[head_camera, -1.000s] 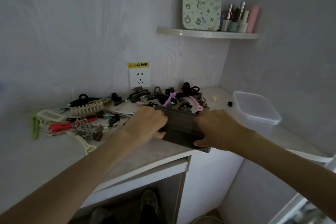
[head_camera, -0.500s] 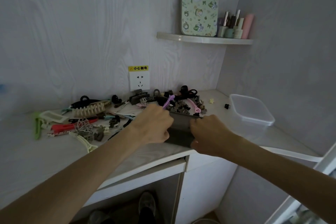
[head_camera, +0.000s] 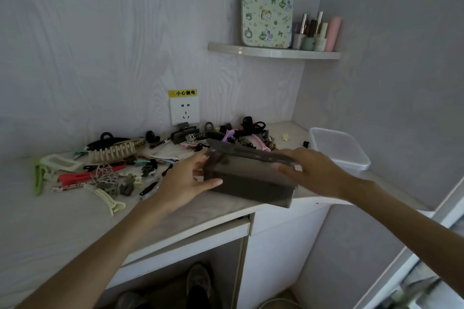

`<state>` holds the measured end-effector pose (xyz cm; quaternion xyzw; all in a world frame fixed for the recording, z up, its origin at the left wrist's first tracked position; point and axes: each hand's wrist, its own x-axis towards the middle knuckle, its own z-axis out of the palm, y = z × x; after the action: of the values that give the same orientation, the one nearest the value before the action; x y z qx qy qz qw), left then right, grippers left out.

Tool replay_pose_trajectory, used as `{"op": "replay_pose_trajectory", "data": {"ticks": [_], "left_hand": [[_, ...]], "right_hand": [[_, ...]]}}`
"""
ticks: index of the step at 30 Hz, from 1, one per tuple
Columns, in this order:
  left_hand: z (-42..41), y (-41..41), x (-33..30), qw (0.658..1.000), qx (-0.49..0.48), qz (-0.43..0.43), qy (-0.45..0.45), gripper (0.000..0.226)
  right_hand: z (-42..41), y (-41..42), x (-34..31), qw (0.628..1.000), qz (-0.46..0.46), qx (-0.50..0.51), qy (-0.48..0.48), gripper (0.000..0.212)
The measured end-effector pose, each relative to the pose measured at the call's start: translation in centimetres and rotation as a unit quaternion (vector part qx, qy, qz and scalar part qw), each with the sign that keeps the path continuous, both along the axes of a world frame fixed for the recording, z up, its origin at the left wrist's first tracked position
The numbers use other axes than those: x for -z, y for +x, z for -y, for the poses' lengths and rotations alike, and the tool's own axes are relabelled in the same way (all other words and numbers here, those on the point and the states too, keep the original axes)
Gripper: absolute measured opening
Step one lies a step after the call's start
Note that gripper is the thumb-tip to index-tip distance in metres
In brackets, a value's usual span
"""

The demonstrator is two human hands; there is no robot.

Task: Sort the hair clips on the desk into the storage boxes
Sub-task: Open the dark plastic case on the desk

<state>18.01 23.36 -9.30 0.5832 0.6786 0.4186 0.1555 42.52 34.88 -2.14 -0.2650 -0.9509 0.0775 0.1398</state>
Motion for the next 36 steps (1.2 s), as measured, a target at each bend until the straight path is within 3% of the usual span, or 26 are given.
{"op": "replay_pose_trajectory", "data": {"ticks": [2, 5, 7, 10, 19, 29, 32, 36], "left_hand": [[-0.8, 0.2, 0.4, 0.998, 0.003, -0.057, -0.005, 0.079], [-2.3, 1.2, 0.5, 0.987, -0.024, -0.155, 0.013, 0.043], [-3.5, 2.2, 0.3, 0.981, -0.027, -0.191, 0.021, 0.026], [-5.4, 3.5, 0.1, 0.982, 0.003, -0.190, 0.010, 0.024], [-9.3, 4.1, 0.6, 0.994, 0.037, -0.096, -0.019, 0.021], [-11.8, 0.8, -0.7, 0.980, -0.042, -0.183, -0.074, 0.026], [-11.8, 1.5, -0.8, 0.977, -0.057, -0.195, -0.061, 0.031], [-9.9, 1.0, -0.6, 0.979, -0.063, -0.191, -0.024, 0.061]], "right_hand": [[-1.0, 0.3, -0.6, 0.999, -0.024, 0.031, -0.014, 0.042], [-3.2, 1.0, -0.9, 0.995, -0.053, 0.088, -0.010, 0.032], [-5.1, 1.8, -0.8, 0.987, -0.076, 0.143, 0.015, 0.037], [-8.0, 2.7, -0.4, 0.973, -0.079, 0.214, 0.020, 0.058], [-14.6, 4.1, -0.5, 0.947, 0.001, 0.321, 0.032, 0.042], [-13.2, -0.1, -1.1, 0.960, -0.004, 0.264, 0.095, 0.062], [-11.1, -1.0, -1.3, 0.968, -0.029, 0.224, 0.105, 0.050], [-7.5, -3.1, -0.1, 0.984, -0.049, 0.128, 0.109, 0.025]]}}
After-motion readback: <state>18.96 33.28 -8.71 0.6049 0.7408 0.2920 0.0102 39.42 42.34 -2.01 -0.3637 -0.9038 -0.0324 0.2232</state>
